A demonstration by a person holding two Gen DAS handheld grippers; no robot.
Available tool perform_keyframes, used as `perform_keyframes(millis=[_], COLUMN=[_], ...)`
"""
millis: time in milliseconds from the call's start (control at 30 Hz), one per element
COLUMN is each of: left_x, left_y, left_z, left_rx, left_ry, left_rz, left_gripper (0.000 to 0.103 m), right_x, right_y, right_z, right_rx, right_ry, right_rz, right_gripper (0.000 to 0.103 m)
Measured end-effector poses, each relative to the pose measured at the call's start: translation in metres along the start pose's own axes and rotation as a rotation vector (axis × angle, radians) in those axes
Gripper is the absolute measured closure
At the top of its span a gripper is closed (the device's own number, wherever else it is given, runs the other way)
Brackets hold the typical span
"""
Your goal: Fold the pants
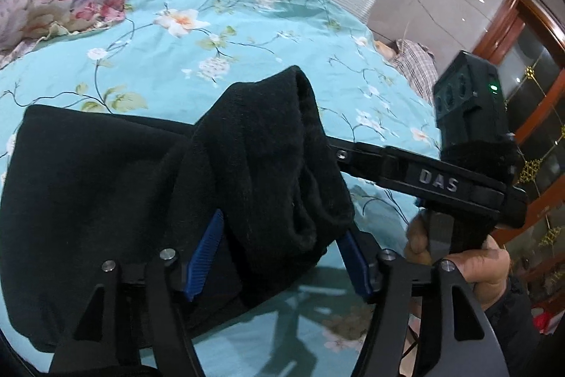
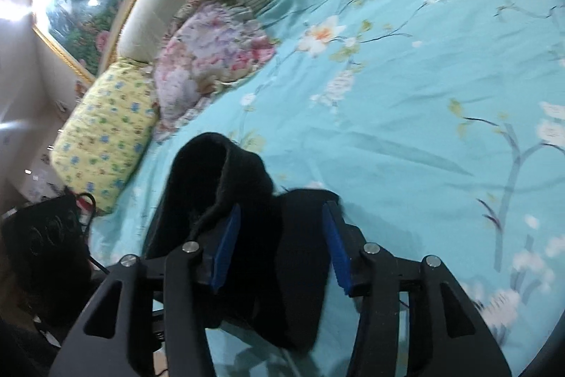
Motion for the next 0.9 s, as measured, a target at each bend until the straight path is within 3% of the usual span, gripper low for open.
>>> perform_keyframes(millis=[200,433,533,733,900], left_x=[-0.004,0.001,0.007,0.026,0.046], left_y=[-0.004,-0.009,-0.01,-0.011,-0.012], left_z=[-0.004,-0.023,-0.033,-0.048,-0.059], left_rx=[0.026,0.019,0.003,-0.022,-0.042], left_ry=[-0.052,-0.109,-0.093,-0.033,-0.034], left_rz=[-0.008,-0.064,-0.078,-0.121,-0.182], left_gripper=[0.035,0.031,0.031,0.029,0.029], right_x=[-0.021,-0.023,-0.013,0.007,0.017], right_y=[-0.007,-0.015,-0.019,-0.029,-0.037], right_z=[-0.026,-0.05,-0.053,-0.048,-0.043], right_rx=[-0.054,-0.091,-0.093,-0.083,-0.071], right_ry=[-0.084,-0.073,-0.065,-0.046,-0.042], right_rz=[0.056,0.109,0.095,0.063,0.051], right_gripper=[0.048,0.041,0.033,0.033,0.033])
Point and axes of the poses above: each gripper's, at about its wrist camera, not at the fingertips, and z roughly the way its jaws point, x to its left, y to its top, the point moved 8 cm from there along z, roughly the way its jaws point, and after that the axes turned 6 degrees about z, right-handed, at the moved point
